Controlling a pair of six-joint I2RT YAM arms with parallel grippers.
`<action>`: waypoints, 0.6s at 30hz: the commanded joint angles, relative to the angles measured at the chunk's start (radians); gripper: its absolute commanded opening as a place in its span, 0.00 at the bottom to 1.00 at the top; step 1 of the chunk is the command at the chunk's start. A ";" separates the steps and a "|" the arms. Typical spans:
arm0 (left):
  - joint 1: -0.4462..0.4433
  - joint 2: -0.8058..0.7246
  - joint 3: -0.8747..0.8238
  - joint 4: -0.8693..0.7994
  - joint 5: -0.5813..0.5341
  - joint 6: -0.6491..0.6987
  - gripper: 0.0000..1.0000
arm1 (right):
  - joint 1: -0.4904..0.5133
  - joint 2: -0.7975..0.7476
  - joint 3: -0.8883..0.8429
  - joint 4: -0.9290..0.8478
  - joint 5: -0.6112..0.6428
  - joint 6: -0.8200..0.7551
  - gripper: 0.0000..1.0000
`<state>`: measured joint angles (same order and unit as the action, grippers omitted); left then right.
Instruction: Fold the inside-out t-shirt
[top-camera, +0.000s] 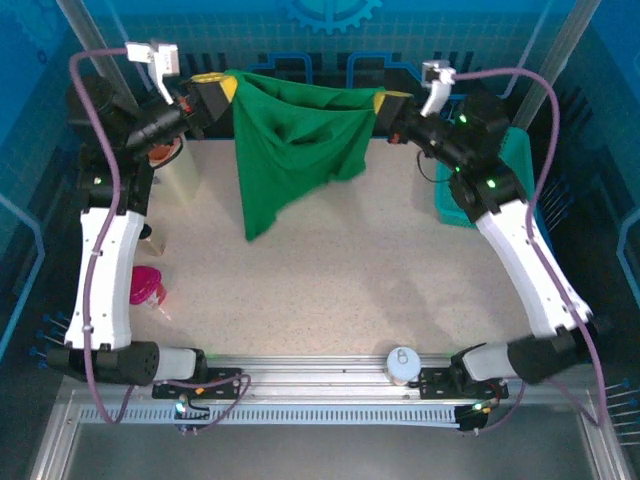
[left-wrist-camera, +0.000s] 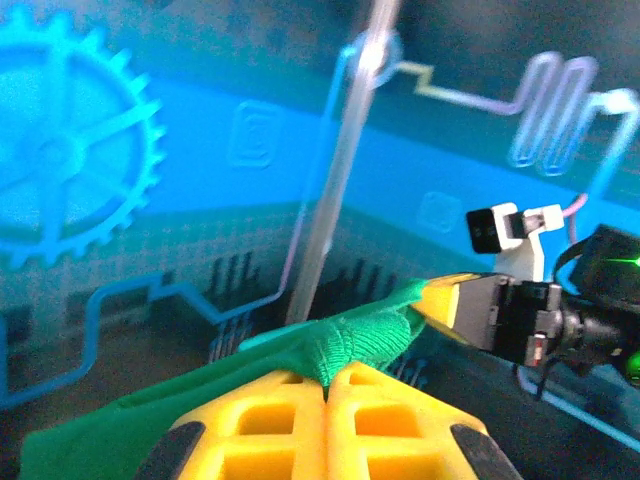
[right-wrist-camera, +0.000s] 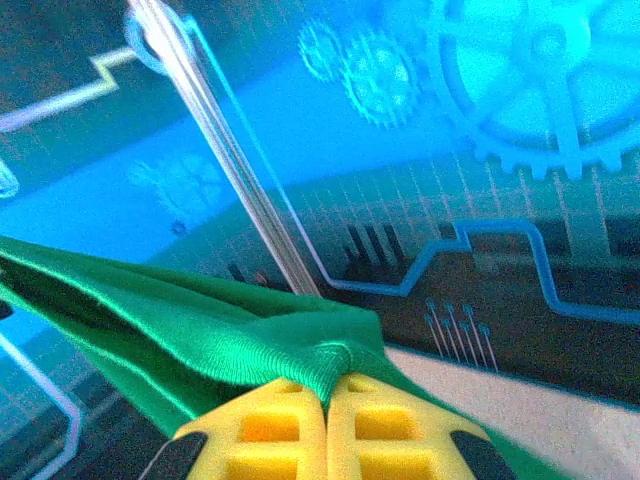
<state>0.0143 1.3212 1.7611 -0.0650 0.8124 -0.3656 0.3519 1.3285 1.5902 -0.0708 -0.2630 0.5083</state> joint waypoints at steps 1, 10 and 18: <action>0.010 -0.135 -0.013 0.256 0.139 -0.072 0.00 | -0.011 -0.165 -0.021 0.245 -0.052 0.000 0.00; 0.011 -0.227 0.036 0.332 0.161 -0.166 0.00 | -0.005 -0.337 -0.051 0.205 -0.168 0.081 0.00; 0.012 -0.170 0.129 0.149 -0.020 -0.096 0.00 | -0.008 -0.290 0.038 0.048 0.037 0.014 0.00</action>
<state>0.0139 1.1103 1.8549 0.1505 0.9043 -0.4896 0.3523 1.0054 1.5970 0.0345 -0.3626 0.5518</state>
